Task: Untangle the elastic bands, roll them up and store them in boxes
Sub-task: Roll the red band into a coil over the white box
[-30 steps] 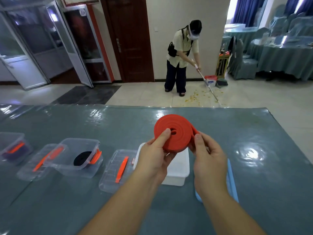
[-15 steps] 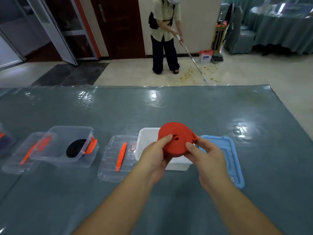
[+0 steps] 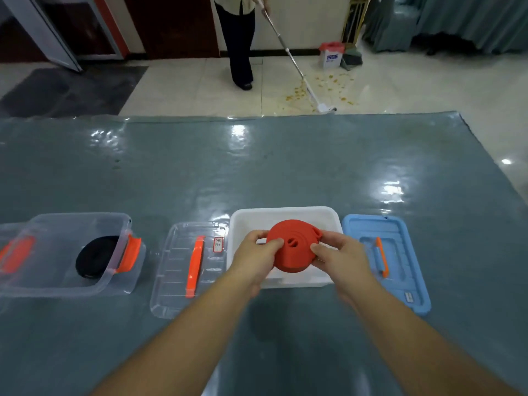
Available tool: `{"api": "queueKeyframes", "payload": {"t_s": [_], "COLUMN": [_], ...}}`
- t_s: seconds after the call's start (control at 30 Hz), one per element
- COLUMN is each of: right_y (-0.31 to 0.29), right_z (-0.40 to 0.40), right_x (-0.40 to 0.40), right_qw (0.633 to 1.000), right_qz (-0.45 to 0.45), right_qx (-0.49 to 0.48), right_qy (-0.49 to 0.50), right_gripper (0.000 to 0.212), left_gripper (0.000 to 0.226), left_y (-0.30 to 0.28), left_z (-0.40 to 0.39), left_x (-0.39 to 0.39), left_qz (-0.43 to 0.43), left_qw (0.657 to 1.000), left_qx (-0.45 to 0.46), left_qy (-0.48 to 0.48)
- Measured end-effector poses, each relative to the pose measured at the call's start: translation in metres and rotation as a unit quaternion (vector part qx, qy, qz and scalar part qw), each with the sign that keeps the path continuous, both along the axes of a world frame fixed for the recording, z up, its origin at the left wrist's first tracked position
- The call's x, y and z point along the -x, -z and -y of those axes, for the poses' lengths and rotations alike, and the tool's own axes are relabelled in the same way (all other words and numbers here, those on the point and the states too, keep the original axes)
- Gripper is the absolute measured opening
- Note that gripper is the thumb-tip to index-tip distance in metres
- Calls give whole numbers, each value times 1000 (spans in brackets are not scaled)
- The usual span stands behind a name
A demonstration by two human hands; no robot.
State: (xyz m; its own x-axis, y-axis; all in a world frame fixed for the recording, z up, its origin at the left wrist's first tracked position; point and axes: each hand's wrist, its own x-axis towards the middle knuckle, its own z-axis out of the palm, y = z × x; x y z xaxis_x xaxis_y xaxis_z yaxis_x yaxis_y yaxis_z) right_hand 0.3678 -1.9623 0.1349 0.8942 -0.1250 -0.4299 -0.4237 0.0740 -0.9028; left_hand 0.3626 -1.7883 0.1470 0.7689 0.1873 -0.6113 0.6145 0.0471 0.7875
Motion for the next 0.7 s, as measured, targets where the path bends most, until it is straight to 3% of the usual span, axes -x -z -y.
{"api": "queueKeyframes", "payload": {"t_s": [0.1, 0.3, 0.5, 0.7], "right_y": [24, 72, 102, 108], "right_z": [-7, -19, -24, -27], "right_x": [-26, -59, -78, -83], "right_qw": [999, 991, 975, 975], "right_qz": [-27, -85, -144, -165], "right_qx": [20, 90, 151, 141], "right_qy": [-15, -54, -78, -57], "right_gripper": [34, 47, 33, 29], "left_gripper": [21, 12, 18, 29], "left_y": [19, 60, 98, 122], "left_z": [0, 3, 12, 6], "left_x": [-24, -56, -70, -79], "left_qz": [-3, -64, -125, -132], "left_qw": [995, 985, 974, 968], "left_qx": [-100, -155, -186, -206], "left_qy": [8, 31, 35, 64]}}
